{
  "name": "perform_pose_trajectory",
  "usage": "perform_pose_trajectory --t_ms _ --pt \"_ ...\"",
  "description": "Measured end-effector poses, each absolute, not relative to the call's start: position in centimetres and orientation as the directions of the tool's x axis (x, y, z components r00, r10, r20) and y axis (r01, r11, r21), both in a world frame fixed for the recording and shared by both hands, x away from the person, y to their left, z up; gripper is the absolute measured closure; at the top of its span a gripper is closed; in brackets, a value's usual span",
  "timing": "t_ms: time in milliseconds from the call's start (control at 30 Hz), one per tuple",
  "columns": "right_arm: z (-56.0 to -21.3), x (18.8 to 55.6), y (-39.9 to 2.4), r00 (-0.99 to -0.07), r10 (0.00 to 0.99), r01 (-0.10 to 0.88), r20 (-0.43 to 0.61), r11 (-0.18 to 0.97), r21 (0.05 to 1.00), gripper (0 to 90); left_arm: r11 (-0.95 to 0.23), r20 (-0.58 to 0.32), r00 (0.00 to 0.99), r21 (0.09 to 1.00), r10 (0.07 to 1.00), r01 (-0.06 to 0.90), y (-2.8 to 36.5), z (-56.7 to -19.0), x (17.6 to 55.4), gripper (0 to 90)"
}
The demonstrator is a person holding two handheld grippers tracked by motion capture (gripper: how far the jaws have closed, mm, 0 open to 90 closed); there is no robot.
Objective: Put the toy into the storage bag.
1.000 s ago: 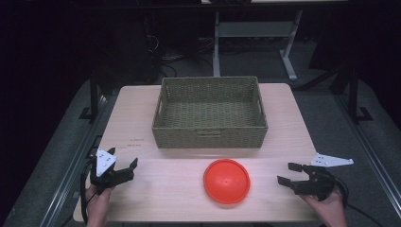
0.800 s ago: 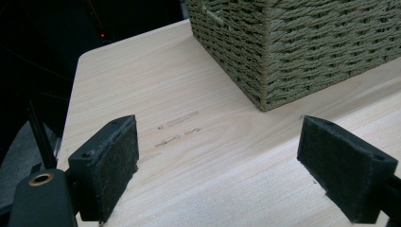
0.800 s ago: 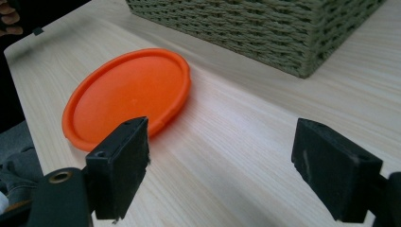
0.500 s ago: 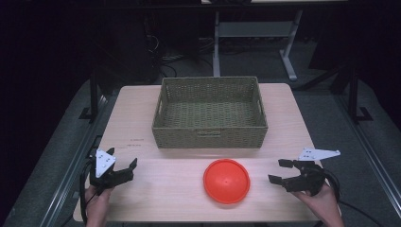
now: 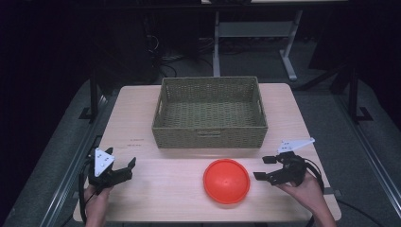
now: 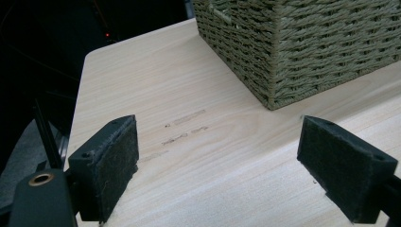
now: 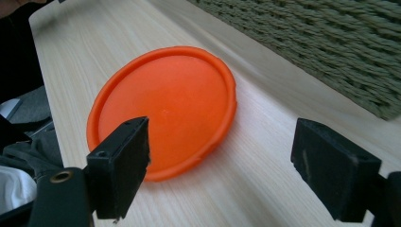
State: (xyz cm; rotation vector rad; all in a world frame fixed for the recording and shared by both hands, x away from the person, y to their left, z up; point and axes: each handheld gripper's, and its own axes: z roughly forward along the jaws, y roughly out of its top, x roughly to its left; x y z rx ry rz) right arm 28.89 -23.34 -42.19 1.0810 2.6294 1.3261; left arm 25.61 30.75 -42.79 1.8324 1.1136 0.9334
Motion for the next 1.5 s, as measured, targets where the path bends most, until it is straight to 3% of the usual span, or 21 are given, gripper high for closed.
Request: perform_pose_trajectory --t_ms 300,667,900,1200,1500 --pt "-42.5 29.9 -21.6 -0.759 0.57 0.604 0.316 0.434 0.668 22.1 -0.313 0.189 0.347 0.884 0.919 0.348 30.7 -42.8 25.7 12.7" --pt "-43.8 31.5 -20.2 -0.73 0.579 0.66 0.364 0.455 0.598 35.2 -0.309 0.183 0.348 0.884 0.919 0.351 30.6 -42.9 25.7 12.7" --pt "-44.6 32.1 -19.6 -0.728 0.566 0.671 0.387 0.471 0.573 36.5 -0.319 0.19 0.354 0.88 0.916 0.352 30.6 -42.9 25.7 12.7" --pt "-45.6 32.8 -19.0 -0.742 0.541 0.664 0.396 0.513 0.543 46.4 -0.322 0.194 0.35 0.878 0.916 0.356 30.6 -42.8 25.7 12.7" --pt "-46.2 33.2 -18.6 -0.73 0.529 0.681 0.432 0.513 0.523 50.6 -0.325 0.206 0.341 0.882 0.917 0.341 30.4 -42.7 25.6 12.8"
